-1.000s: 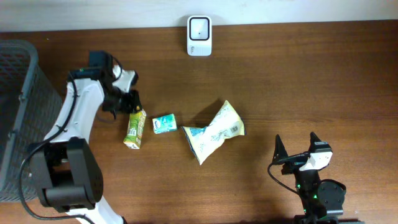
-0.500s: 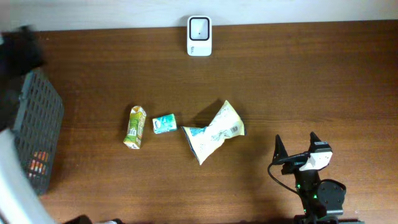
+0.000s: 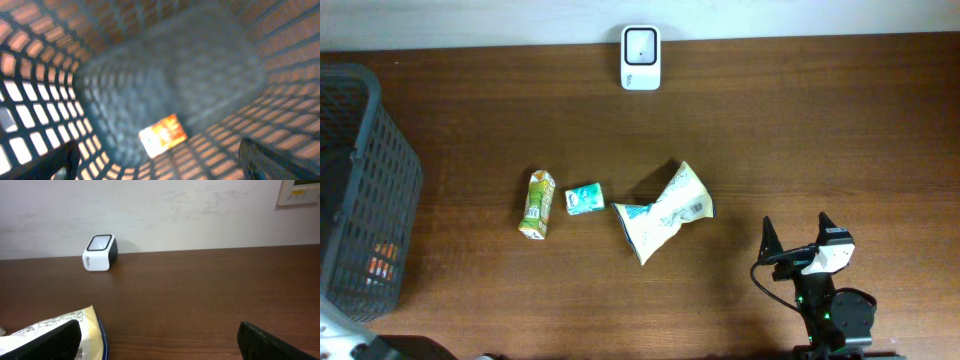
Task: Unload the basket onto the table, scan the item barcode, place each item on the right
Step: 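Reach the left gripper into the basket and grasp the orange box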
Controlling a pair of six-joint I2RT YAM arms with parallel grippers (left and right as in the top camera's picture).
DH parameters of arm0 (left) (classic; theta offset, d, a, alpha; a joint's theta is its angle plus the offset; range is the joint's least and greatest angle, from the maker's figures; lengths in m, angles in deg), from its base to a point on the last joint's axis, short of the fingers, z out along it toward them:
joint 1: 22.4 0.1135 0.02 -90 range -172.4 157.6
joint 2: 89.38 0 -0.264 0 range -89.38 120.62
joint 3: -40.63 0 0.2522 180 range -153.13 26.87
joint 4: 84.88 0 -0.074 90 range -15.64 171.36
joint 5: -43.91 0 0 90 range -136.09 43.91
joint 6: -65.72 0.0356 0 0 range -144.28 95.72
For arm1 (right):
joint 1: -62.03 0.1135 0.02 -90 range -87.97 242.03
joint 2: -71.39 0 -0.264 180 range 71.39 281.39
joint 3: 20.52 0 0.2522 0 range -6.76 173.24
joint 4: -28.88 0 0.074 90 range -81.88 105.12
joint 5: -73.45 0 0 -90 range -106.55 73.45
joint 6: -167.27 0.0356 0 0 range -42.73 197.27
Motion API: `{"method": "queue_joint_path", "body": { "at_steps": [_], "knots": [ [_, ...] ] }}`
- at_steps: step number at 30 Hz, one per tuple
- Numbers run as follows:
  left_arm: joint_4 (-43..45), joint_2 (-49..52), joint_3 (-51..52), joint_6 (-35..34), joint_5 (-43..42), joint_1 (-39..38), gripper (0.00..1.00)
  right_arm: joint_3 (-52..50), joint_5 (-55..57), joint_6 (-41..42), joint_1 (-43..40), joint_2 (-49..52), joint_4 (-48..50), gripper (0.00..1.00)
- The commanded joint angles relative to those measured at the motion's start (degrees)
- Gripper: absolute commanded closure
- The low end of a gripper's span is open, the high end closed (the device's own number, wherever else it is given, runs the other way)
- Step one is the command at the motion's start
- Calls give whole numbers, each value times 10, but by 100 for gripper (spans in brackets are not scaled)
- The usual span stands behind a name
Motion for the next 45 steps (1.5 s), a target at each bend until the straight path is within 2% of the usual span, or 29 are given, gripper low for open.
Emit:
{"method": "queue_joint_path", "body": {
  "at_steps": [1,7,15,27,31,34,35,36,45],
  "knots": [
    [31,16,59,46,-8,7,1,-5,-6,-3,0,-4,0,1],
    [33,102,81,42,-9,7,1,-5,-6,-3,0,-4,0,1],
    [27,181,81,41,-65,11,0,-5,-6,-3,0,-4,0,1],
    [102,201,180,41,-69,12,0,-5,-6,-3,0,-4,0,1],
    [129,201,205,41,-68,12,5,-5,-6,-3,0,-4,0,1],
    [139,201,207,41,-68,12,16,-5,-6,-3,0,-4,0,1],
    [142,201,207,41,-68,12,23,-5,-6,-3,0,-4,0,1],
    [146,201,207,41,-68,12,36,-5,-6,-3,0,-4,0,1],
    [172,200,206,41,-68,12,83,-5,-6,-3,0,-4,0,1]
  ]
}}
